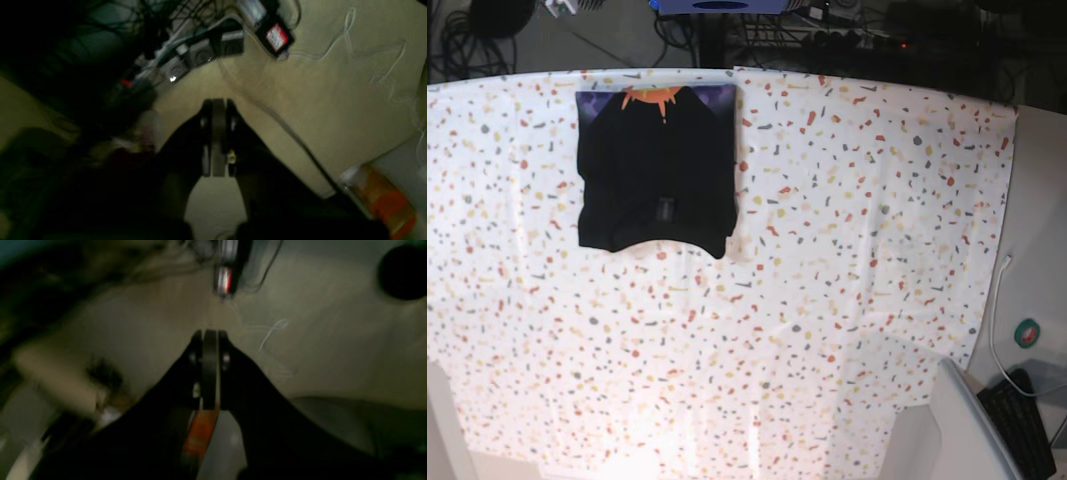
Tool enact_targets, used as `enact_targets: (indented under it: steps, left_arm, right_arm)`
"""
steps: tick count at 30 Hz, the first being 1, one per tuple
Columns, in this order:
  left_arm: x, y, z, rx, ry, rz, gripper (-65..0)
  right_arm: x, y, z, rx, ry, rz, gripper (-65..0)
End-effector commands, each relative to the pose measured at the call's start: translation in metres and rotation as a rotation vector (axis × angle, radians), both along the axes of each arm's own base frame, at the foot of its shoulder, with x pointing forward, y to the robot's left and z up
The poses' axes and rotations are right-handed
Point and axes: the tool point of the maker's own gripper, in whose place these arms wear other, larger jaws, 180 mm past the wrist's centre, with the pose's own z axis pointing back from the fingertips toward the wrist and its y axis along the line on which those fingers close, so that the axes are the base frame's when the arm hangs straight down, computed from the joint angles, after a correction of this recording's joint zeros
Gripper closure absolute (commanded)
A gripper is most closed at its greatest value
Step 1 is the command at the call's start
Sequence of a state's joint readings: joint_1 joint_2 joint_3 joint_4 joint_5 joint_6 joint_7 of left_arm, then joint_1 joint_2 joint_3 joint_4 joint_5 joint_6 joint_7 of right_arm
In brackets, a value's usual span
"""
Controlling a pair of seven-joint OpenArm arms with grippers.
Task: Layout the t-shirt on the table in an organized manner, then fold the t-shirt properly
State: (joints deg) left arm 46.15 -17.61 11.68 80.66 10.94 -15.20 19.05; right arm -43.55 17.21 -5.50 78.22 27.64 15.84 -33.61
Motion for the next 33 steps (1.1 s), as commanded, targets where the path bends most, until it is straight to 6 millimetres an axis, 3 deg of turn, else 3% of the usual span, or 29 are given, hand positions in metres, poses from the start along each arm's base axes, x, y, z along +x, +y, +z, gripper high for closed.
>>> enact_targets:
  steps: [1, 4, 9, 13, 17, 22, 26, 29, 33]
  left_arm:
    - [-0.015, -0.005, -0.008, -0.034, 0.022, 0.015, 0.0]
    - [-0.031, -0.007, -0.034, -0.059, 0.051, 0.086, 0.0]
    - [-0.066, -0.016, -0.084, -0.066, 0.182, 0.210, 0.0]
    - [-0.092, -0.039, -0.087, -0.169, 0.167, 0.349, 0.0]
    - [-0.077, -0.052, -0.081, -0.249, 0.064, 0.415, 0.0]
    - [-0.051, -0.051, -0.090, -0.238, 0.046, 0.384, 0.0]
    - [-0.025, -0.036, -0.095, -0.220, 0.009, 0.367, 0.0]
    - [-0.022, -0.028, -0.096, -0.209, 0.002, 0.363, 0.0]
    - [-0.034, -0.023, -0.094, -0.198, 0.018, 0.363, 0.0]
  right_arm:
    - [-0.008, -0.007, -0.012, -0.014, 0.027, 0.030, 0.0]
    - [-0.028, 0.000, -0.045, -0.006, 0.095, 0.105, 0.0]
    - [-0.035, -0.010, -0.092, -0.051, 0.092, 0.247, 0.0]
    - [-0.053, -0.010, -0.104, -0.069, 0.028, 0.270, 0.0]
    - [-0.044, -0.012, -0.104, -0.054, -0.119, 0.259, 0.0]
    - [-0.044, -0.010, -0.104, -0.050, -0.121, 0.257, 0.0]
    - [-0.038, 0.020, -0.105, -0.003, -0.140, 0.241, 0.0]
    - [-0.040, 0.037, -0.105, 0.021, -0.140, 0.232, 0.0]
    - [-0.039, 0.042, -0.104, 0.029, -0.145, 0.229, 0.0]
